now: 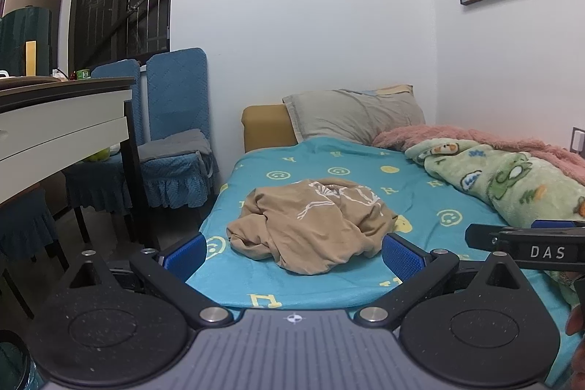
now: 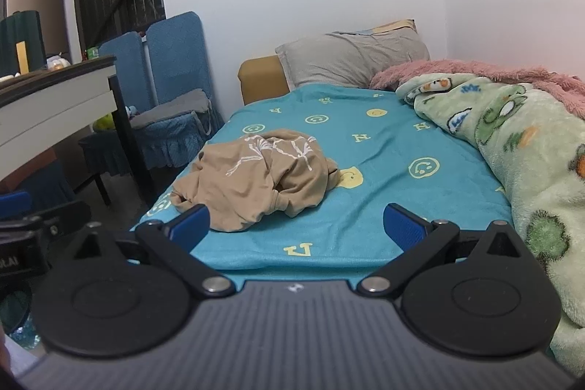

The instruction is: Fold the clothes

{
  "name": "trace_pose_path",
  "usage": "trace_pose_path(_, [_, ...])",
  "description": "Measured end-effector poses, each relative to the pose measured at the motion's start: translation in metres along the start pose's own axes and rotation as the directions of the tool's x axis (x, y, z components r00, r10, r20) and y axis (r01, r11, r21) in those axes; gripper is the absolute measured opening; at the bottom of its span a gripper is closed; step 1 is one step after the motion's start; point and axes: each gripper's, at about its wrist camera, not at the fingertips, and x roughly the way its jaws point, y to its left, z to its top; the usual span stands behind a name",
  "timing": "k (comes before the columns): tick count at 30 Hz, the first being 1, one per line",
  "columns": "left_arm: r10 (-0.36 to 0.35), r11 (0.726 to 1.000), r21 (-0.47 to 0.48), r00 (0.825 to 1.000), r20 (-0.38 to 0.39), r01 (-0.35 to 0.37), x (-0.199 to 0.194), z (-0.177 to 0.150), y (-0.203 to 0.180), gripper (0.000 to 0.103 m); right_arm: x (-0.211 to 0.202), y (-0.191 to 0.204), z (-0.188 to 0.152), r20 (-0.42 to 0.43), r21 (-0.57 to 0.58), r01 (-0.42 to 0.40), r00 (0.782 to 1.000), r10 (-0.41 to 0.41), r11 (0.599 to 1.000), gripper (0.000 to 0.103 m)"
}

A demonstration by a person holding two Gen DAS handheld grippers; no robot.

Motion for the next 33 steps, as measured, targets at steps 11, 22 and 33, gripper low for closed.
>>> trace_pose_path(11, [-0.003,1.0,0.02,1.0,-0.015,0.003,0.0,-0.003,0.001,0.103,-0.003,-0.002,0.0,0.02,0.053,-0.005,1.0,0.003,0.999,0.103])
trace_pose_path(22, [0.018,0.998,0.063,0.999,-0.046,-0.015,0.008,-0.006,-0.01,0.103,-0.006,-0.007,-0.001,0.043,0.083,0.0,0.999,-0.004,0.997,0.103])
trace_pose_path(33, [0.017,0.997,0.076,0.998,-0.059,-0.012,0.008,-0.009,-0.012,0.103,-0.009,-0.012,0.003,0.047,0.112,-0.045,0.998,0.04,0.993,0.103])
